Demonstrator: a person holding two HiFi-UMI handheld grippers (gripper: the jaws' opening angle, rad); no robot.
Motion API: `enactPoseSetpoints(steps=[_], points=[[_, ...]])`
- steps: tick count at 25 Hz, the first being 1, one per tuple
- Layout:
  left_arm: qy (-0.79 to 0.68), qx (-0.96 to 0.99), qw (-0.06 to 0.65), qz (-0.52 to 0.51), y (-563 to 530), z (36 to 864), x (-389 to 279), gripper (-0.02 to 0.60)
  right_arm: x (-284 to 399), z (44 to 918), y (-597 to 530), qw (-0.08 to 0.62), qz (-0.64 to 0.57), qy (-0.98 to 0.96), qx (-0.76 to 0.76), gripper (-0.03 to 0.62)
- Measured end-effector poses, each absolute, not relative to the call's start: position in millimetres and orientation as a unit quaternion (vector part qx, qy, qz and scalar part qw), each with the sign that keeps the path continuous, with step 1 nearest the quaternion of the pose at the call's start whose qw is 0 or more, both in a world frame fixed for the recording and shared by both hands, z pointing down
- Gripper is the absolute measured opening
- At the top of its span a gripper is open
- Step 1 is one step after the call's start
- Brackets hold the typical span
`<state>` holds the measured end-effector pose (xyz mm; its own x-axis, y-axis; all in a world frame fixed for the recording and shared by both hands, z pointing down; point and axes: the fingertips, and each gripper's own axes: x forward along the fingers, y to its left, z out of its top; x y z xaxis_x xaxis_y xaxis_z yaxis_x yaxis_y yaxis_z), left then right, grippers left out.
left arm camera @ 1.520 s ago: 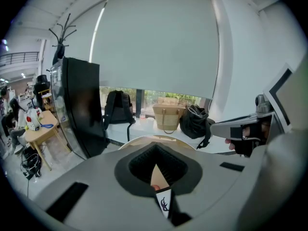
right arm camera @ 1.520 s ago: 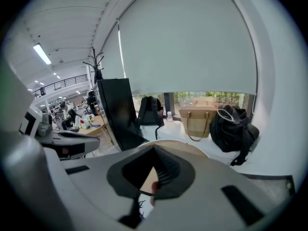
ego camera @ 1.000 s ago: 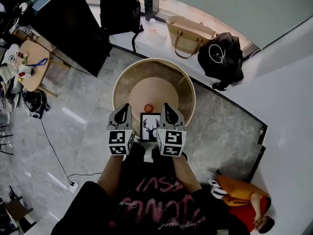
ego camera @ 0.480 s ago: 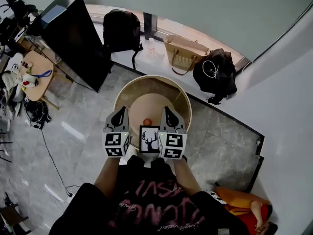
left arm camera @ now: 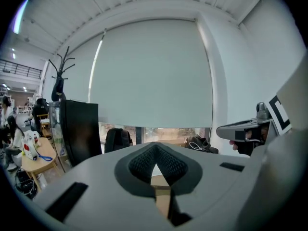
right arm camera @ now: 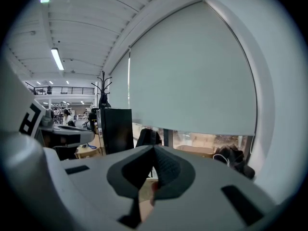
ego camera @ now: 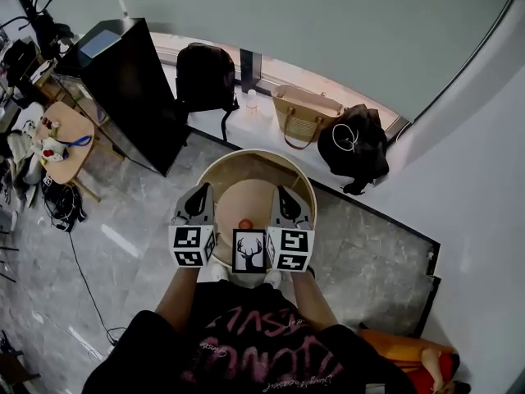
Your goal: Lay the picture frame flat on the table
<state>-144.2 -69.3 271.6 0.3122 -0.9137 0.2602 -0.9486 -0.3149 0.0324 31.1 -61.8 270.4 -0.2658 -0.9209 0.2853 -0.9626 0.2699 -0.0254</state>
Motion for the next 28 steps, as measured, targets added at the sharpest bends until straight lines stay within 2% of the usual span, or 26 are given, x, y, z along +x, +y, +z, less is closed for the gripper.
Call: enactPoseSetpoints(steps=[16,28], points=[[-0.574,0.817,0.026,0.059,-74.3,208.2,-139.1,0.009,42.8,224.8,-60.1,0.082,0.054,-0.785,0.612,0.020],[-0.560,0.826,0.015,0.064,-70.3,203.1,-129.1,0.009,51.2,218.1,-54.1,0.075,0.057,-0.777,0.622,0.020]])
